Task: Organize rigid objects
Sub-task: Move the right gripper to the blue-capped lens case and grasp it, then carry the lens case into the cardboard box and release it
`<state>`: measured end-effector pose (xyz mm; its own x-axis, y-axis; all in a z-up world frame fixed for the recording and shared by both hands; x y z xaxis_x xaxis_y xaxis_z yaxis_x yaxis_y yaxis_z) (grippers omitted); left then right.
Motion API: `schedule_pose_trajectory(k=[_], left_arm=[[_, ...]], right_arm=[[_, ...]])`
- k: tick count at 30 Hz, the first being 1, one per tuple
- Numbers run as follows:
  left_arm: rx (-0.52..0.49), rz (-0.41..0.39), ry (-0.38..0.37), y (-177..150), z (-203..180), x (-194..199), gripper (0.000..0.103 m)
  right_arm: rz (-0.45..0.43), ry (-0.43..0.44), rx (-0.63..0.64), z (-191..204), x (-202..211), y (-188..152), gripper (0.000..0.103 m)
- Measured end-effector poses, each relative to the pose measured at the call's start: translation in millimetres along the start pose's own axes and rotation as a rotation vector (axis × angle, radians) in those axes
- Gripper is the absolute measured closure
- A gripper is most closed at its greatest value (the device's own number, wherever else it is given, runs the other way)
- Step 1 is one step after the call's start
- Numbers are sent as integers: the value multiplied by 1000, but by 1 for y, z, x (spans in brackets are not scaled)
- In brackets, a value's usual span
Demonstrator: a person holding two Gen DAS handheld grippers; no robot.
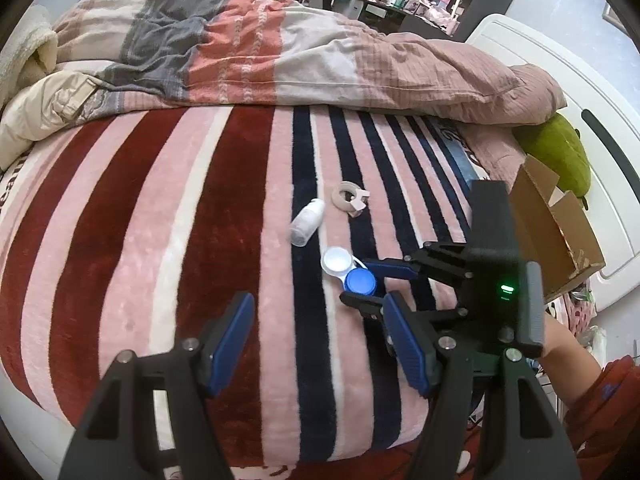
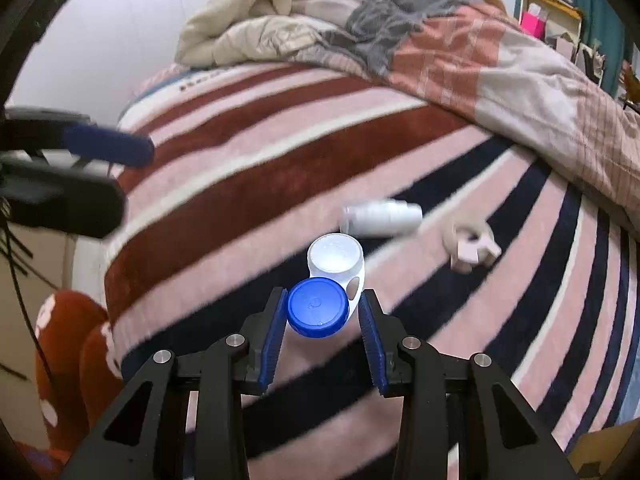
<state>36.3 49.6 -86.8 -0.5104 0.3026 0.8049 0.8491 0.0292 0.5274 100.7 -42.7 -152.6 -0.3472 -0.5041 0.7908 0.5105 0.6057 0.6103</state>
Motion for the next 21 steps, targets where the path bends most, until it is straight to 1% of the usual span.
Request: schedule_pose_trajectory(k=[2,3,4,7,8,11,12,14,16,18,21], left_arm=[[1,2,4,-1,2,0,39],[4,2,4,-2,3,0,39],[9,3,4,-3,5,0,39],[27,7,-2,-6,11,0,39],[31,7,-5,-7,12,1,39],[40,10,-7,-11,17,1,39],[43,12,-11,-12,18,1,39],[47,12,-35,-13,18,2,39],[46,6,-61,-11,14,5,39],[38,-8,-68,-5,8,9,40],[17,-36,-125,8,-8,15,40]], right_arm=[[34,-31,-16,-7,-7,-6,70],[47,-66,-42,-13,-11,-9,68],[49,-88,-74,-18,-13,-10,63],[29,-87,-176,-27,-16,-13,61],[25,-88,-186,-27,-16,-12,61],[5,-89,-180,-20,-16,-9,63],[3,-97,-174,-16,-17,-9,76],[-17,-133,-180,-12,-12,-10,75],[-45,-137,-169,-8,-4,-9,75],[-70,-123,-134,-2,8,-6,75],[-117,-63,-104,7,37,3,75]])
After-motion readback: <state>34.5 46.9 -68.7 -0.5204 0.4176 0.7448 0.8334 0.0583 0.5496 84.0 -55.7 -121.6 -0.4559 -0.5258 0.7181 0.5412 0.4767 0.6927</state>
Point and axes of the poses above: each gripper's, at about its wrist camera, not at the fingertips, and x roughly against the way its jaws point, z to its left, y to its top, the point moved 3 cm from there along -x, roughly the way its jaws point, and after that the axes turned 1 degree about -x, right-handed, at the moved point
